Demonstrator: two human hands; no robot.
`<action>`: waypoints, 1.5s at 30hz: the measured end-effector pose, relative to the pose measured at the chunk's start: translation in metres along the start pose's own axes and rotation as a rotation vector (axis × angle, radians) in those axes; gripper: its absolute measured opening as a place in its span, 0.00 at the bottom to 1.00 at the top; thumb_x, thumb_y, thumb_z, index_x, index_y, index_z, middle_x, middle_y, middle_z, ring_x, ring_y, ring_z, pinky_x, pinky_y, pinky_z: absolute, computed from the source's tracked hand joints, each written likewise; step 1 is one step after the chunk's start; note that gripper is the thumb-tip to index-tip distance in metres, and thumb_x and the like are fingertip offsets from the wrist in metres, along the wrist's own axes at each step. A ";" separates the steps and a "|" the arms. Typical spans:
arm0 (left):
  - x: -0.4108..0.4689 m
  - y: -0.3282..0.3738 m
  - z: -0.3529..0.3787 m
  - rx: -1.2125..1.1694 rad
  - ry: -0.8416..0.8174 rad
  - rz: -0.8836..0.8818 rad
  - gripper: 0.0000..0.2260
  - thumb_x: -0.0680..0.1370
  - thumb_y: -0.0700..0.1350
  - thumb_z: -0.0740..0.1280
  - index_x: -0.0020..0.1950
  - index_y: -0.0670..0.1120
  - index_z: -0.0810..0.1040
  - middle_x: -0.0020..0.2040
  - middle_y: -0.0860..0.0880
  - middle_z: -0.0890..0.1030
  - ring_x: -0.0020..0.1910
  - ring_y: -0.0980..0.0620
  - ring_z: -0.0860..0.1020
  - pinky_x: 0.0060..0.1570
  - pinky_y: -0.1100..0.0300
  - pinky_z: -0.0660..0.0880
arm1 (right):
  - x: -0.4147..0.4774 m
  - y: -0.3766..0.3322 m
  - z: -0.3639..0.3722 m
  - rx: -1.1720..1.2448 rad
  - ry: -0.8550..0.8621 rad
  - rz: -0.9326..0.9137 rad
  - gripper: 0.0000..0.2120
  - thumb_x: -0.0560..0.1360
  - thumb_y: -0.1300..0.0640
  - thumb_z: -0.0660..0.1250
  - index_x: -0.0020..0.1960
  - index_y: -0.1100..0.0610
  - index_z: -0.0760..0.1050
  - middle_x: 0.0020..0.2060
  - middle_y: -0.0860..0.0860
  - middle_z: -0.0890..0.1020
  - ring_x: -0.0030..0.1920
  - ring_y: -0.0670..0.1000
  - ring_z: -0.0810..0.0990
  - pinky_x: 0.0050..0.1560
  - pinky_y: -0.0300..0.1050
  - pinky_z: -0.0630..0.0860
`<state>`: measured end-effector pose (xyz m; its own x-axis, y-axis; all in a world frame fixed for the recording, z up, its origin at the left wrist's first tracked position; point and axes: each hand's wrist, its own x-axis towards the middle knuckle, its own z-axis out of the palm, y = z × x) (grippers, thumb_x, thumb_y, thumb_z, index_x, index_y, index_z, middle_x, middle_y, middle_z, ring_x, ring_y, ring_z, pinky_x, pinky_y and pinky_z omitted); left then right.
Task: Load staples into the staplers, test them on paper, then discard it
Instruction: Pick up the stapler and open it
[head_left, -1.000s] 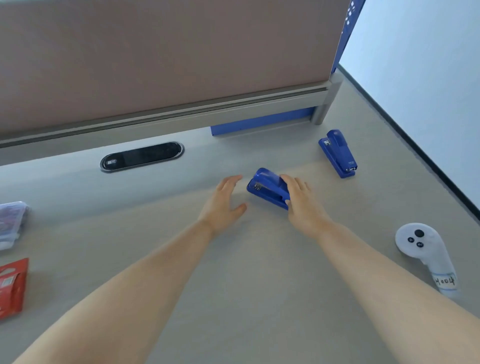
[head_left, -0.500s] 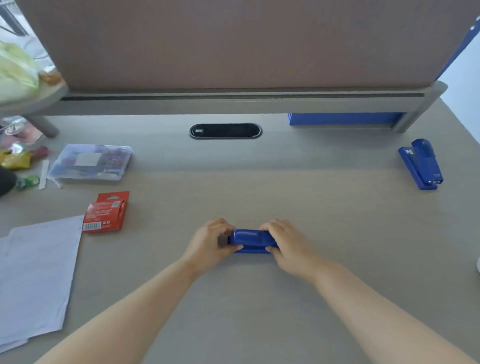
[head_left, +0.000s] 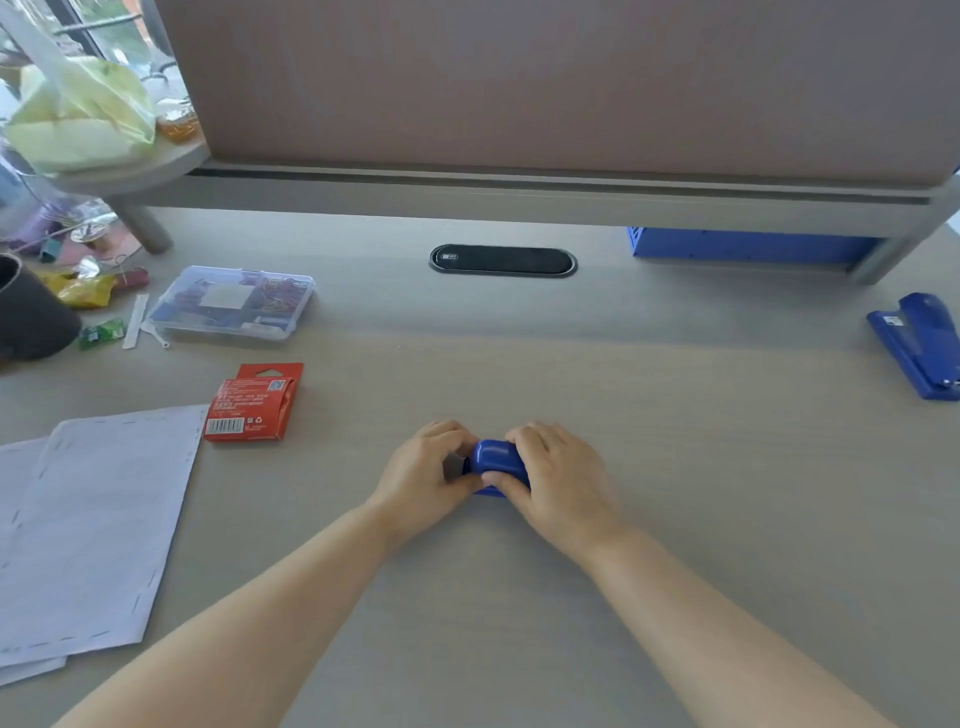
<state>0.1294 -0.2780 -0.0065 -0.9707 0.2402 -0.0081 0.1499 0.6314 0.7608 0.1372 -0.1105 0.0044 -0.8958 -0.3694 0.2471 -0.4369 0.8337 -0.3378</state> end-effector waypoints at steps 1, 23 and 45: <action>0.000 0.000 0.000 0.011 0.001 0.016 0.06 0.69 0.38 0.71 0.42 0.46 0.78 0.37 0.58 0.73 0.37 0.64 0.72 0.36 0.69 0.64 | 0.000 0.000 0.003 -0.019 0.038 0.008 0.20 0.71 0.38 0.56 0.42 0.55 0.73 0.35 0.49 0.80 0.34 0.53 0.78 0.32 0.43 0.73; -0.027 -0.008 0.008 0.219 0.181 0.217 0.10 0.74 0.44 0.67 0.54 0.45 0.75 0.44 0.53 0.72 0.49 0.47 0.74 0.52 0.54 0.73 | -0.018 -0.017 -0.008 0.562 0.402 0.170 0.10 0.77 0.50 0.59 0.44 0.56 0.69 0.40 0.58 0.79 0.45 0.59 0.78 0.48 0.53 0.73; -0.031 -0.007 0.007 0.115 0.170 0.174 0.11 0.73 0.40 0.67 0.55 0.42 0.76 0.53 0.44 0.79 0.52 0.46 0.78 0.54 0.58 0.73 | -0.065 0.020 -0.036 0.508 0.718 0.644 0.13 0.80 0.54 0.47 0.53 0.60 0.67 0.43 0.52 0.73 0.44 0.54 0.69 0.43 0.43 0.60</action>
<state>0.1601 -0.2848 -0.0167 -0.9444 0.2319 0.2329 0.3286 0.6735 0.6621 0.1893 -0.0549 0.0138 -0.7843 0.5393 0.3066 -0.0333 0.4569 -0.8889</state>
